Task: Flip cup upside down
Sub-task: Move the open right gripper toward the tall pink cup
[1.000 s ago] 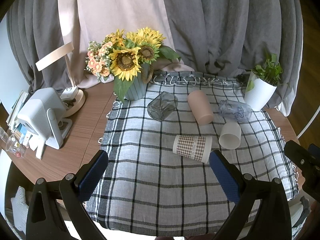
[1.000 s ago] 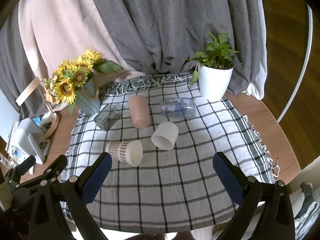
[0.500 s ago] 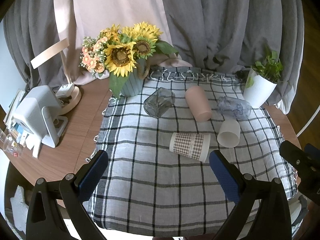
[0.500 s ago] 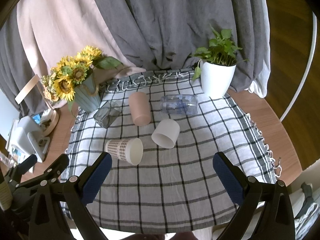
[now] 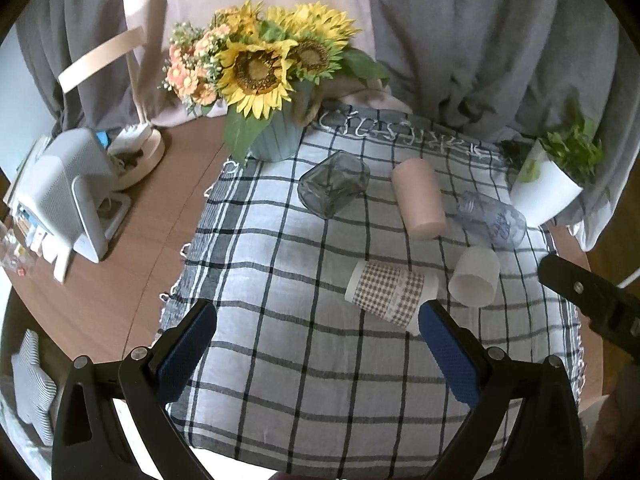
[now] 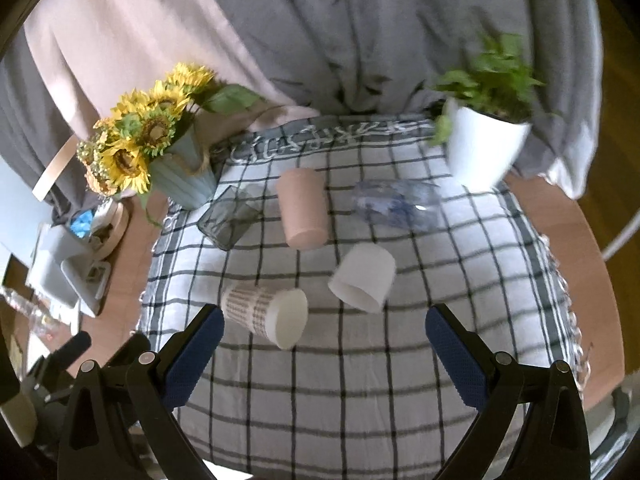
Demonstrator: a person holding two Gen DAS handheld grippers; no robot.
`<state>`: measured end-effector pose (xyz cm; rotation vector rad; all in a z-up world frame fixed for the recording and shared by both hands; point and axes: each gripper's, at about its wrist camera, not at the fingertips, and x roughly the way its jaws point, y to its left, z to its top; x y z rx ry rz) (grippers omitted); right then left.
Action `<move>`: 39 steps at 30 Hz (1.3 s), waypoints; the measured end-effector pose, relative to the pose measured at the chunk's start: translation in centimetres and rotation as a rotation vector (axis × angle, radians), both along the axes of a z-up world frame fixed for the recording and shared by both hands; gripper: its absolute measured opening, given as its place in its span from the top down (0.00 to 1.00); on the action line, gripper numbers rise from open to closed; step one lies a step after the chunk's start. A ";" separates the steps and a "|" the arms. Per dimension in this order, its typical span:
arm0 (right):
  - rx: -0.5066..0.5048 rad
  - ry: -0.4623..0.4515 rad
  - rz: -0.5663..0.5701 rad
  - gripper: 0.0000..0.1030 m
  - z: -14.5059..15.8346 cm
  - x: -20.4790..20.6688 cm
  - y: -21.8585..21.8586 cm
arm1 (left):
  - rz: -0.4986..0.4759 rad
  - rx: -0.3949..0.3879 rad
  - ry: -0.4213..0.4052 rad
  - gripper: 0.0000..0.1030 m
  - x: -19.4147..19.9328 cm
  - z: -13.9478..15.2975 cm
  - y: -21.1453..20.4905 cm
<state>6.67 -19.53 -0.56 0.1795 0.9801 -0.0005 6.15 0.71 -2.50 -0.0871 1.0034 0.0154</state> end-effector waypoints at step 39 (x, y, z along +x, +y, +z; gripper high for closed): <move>-0.032 0.494 0.231 0.20 -11.7 25.2 4.1 | 0.236 -0.109 0.203 0.00 13.7 -6.0 1.0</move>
